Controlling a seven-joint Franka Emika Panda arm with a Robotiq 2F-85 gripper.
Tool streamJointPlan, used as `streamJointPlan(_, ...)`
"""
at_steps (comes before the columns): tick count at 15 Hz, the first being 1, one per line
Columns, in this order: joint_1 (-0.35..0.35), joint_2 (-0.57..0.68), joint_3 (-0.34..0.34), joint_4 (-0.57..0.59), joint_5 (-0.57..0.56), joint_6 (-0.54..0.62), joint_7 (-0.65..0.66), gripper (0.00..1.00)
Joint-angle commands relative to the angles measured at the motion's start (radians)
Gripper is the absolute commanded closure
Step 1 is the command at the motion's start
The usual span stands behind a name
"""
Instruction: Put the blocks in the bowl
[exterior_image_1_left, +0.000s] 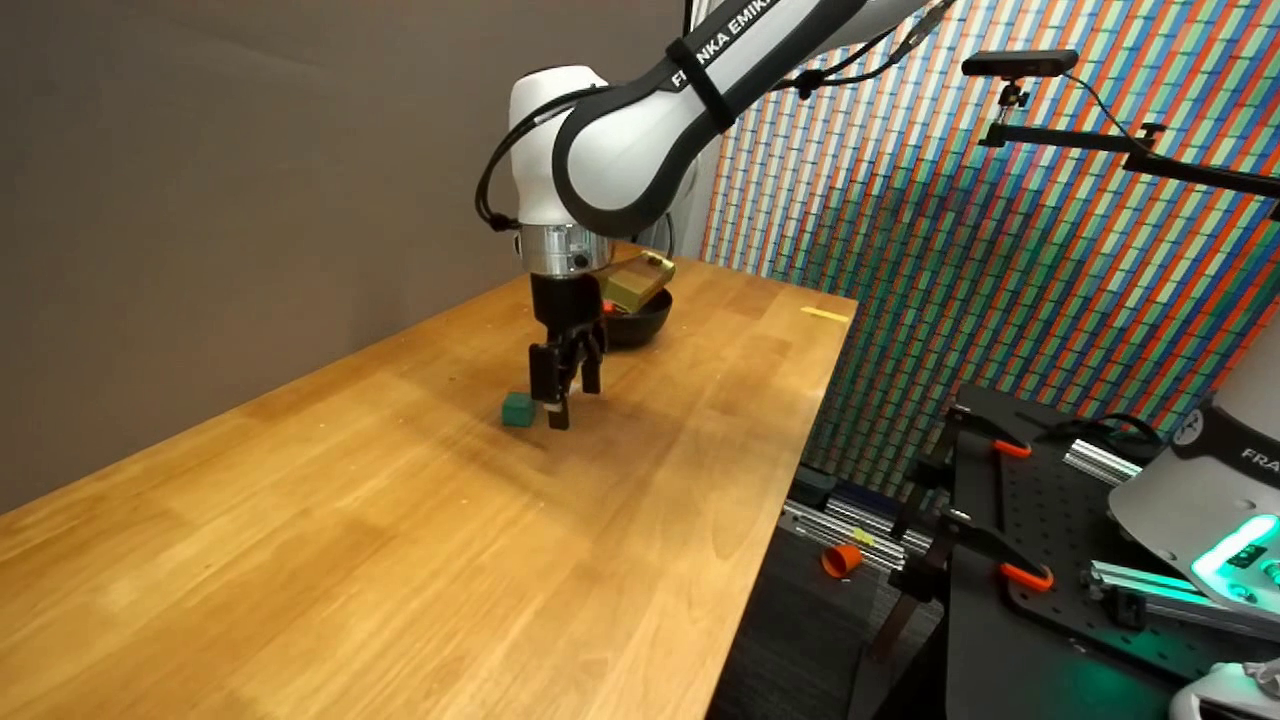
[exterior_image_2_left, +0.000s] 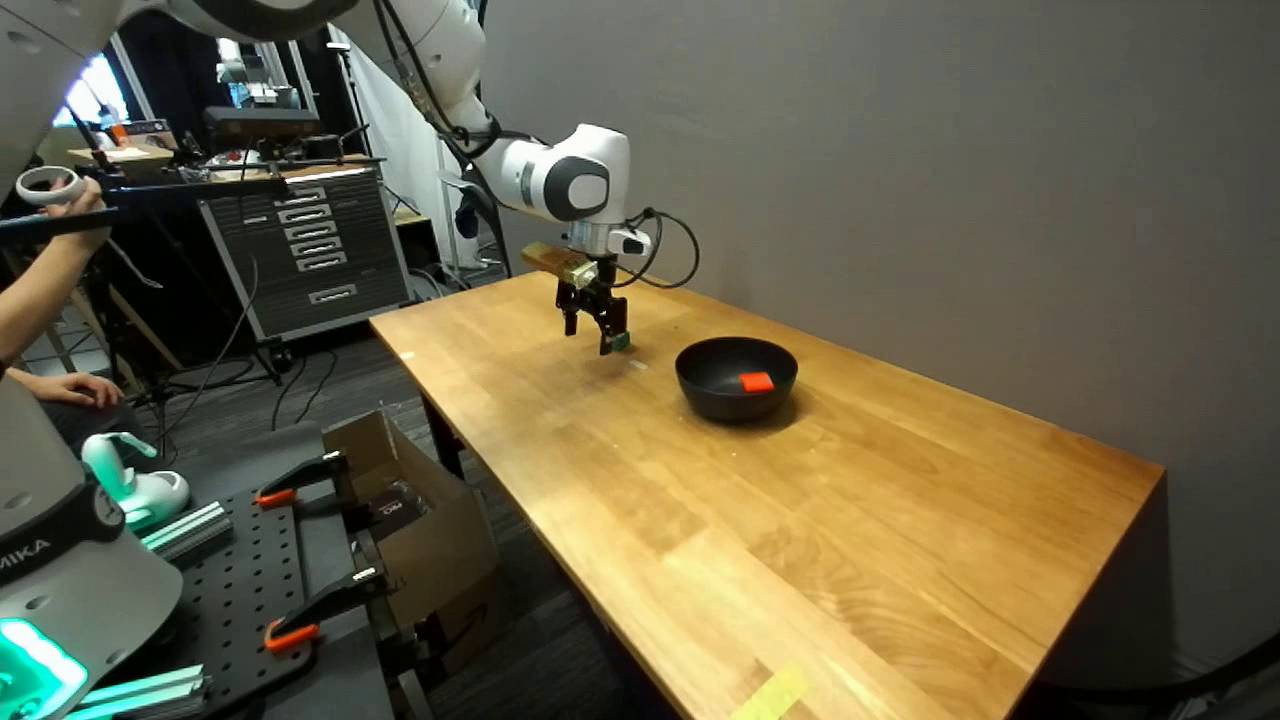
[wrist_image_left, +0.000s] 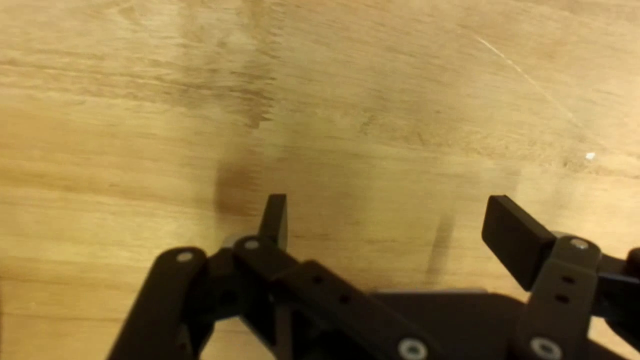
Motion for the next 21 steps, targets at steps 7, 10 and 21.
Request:
streamJointPlan(7,0.051,0.178,0.003,0.269,-0.042,-0.096,-0.162,0.00)
streamJointPlan(10,0.079,0.202,-0.012,0.317,-0.082,-0.080,-0.169,0.00)
streamJointPlan(21,0.118,0.289,-0.063,0.439,-0.170,-0.036,-0.148,0.00)
